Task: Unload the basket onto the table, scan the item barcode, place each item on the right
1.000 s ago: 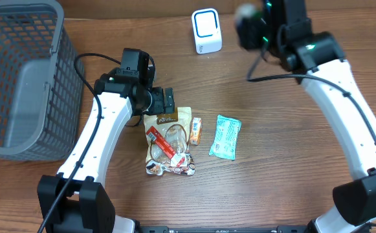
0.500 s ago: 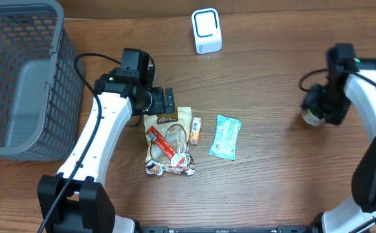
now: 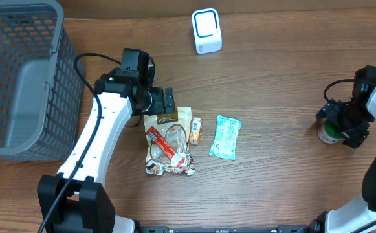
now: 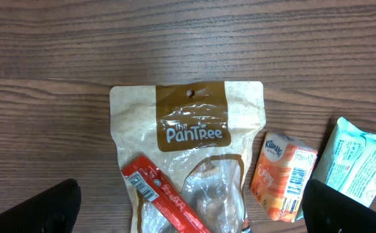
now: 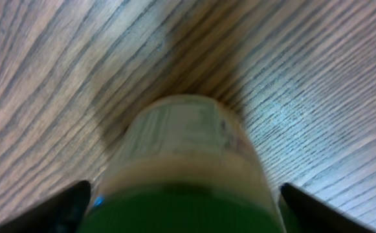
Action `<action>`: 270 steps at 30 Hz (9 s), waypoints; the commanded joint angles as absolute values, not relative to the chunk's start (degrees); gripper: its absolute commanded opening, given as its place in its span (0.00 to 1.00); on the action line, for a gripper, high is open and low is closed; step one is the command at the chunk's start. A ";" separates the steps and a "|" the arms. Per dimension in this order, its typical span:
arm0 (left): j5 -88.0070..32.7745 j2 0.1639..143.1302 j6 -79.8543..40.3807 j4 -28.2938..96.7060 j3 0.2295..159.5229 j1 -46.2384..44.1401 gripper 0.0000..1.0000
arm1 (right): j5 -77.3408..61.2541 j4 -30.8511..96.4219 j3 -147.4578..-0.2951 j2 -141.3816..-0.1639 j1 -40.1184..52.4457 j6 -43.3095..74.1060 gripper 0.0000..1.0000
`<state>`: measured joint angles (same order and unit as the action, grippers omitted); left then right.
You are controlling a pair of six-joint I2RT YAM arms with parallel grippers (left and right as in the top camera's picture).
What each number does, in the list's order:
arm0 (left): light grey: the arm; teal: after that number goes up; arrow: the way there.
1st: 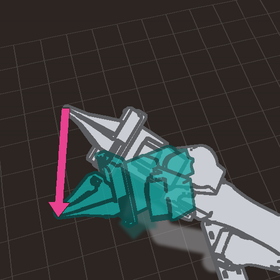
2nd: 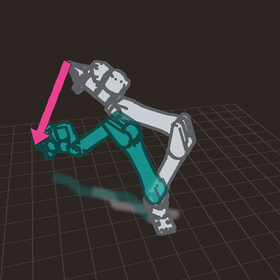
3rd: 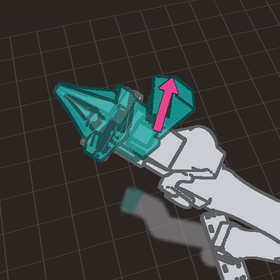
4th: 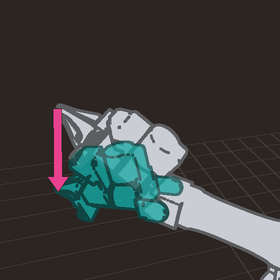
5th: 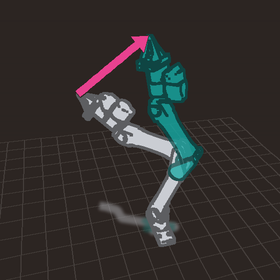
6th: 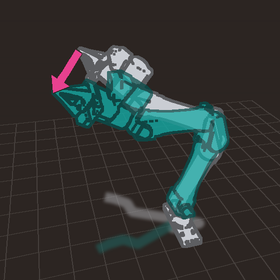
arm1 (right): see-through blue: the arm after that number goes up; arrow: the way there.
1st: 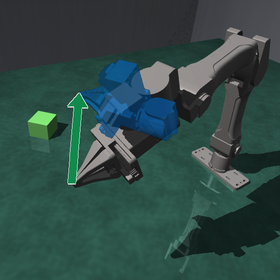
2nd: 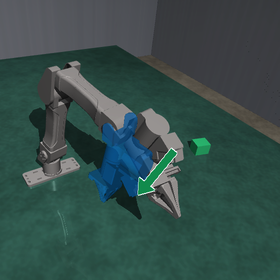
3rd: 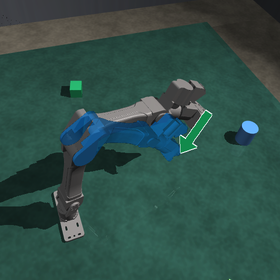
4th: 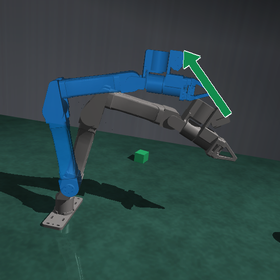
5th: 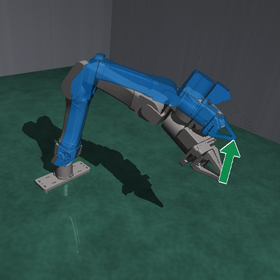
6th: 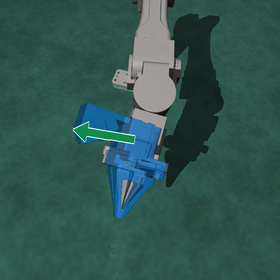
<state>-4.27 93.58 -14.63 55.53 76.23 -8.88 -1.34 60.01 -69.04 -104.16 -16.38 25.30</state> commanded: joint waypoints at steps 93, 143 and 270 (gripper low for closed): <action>-23.18 100.66 -25.06 47.75 76.99 -28.40 0.04 | -10.68 50.76 -64.20 -92.05 11.35 16.01 0.46; -8.91 109.38 -33.43 41.54 70.00 -34.54 0.04 | -25.82 35.75 -53.56 -94.63 11.55 8.91 0.55; -13.76 116.53 -28.82 61.95 90.28 -37.60 0.11 | -23.59 18.55 -43.11 -94.65 11.49 18.55 0.79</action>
